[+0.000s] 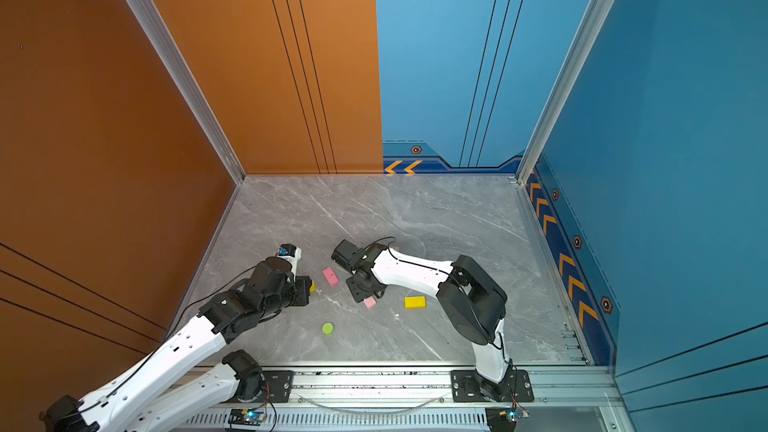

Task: Build the wood block tower
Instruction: 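Lift the light pink block with the right gripper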

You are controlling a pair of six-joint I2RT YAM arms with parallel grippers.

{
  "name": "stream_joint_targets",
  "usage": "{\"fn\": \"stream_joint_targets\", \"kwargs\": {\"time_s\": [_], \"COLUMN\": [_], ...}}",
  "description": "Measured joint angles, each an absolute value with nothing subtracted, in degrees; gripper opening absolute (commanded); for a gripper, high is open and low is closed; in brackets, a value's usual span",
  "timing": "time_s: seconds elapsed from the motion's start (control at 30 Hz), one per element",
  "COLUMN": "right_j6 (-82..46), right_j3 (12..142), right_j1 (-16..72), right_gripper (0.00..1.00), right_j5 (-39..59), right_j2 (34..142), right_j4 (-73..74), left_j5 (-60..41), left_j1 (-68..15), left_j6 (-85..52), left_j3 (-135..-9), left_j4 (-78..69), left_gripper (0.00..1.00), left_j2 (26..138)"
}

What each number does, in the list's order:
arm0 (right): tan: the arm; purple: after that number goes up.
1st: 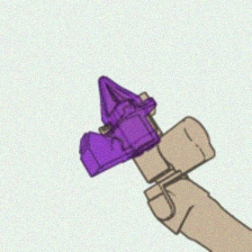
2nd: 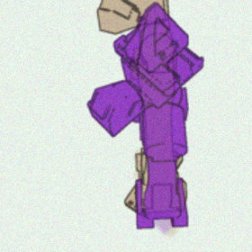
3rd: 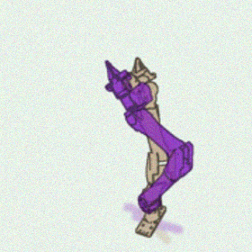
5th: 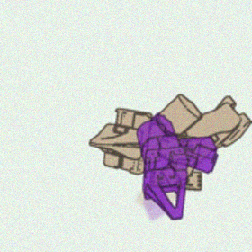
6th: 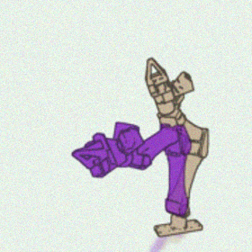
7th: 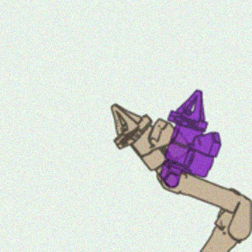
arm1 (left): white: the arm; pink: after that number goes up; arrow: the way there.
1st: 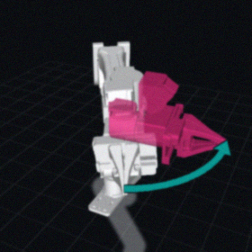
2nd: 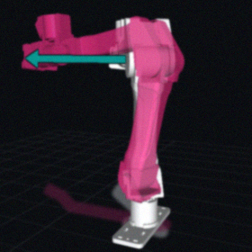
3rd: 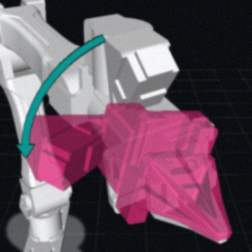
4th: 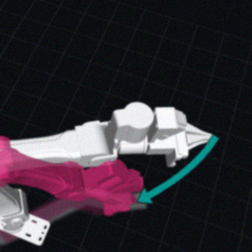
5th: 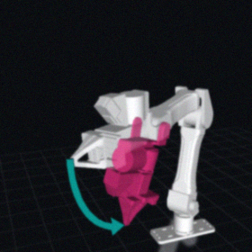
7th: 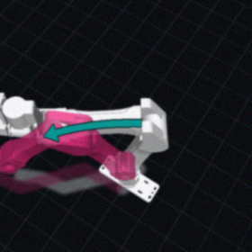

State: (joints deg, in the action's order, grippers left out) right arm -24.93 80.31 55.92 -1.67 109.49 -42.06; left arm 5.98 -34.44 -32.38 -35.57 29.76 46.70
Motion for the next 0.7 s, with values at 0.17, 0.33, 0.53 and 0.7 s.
{"fn": "stream_joint_targets", "kwargs": {"time_s": [0.17,0.33,0.53,0.7], "right_j6": [-24.9,-25.1,-25.6,-26.0], "right_j3": [80.0,78.3,77.2,77.2], "right_j1": [56.4,56.7,56.7,56.7], "right_gripper": [0.53,0.52,0.45,0.28], "right_j5": [-1.7,-1.3,-0.8,-0.6], "right_j2": [109.9,111.0,112.7,112.7], "right_j4": [-42.0,-41.7,-40.9,-40.6], "left_j5": [6.0,5.9,5.8,5.8], "left_j1": [-34.4,-34.4,-34.4,-34.4], "left_j6": [-32.4,-32.4,-32.4,-32.4], "left_j3": [-35.6,-35.6,-35.6,-35.6], "left_j4": [29.8,29.8,29.7,29.7], "left_gripper": [0.05,0.05,0.05,0.05], "left_j2": [46.7,47.0,47.5,47.5]}}
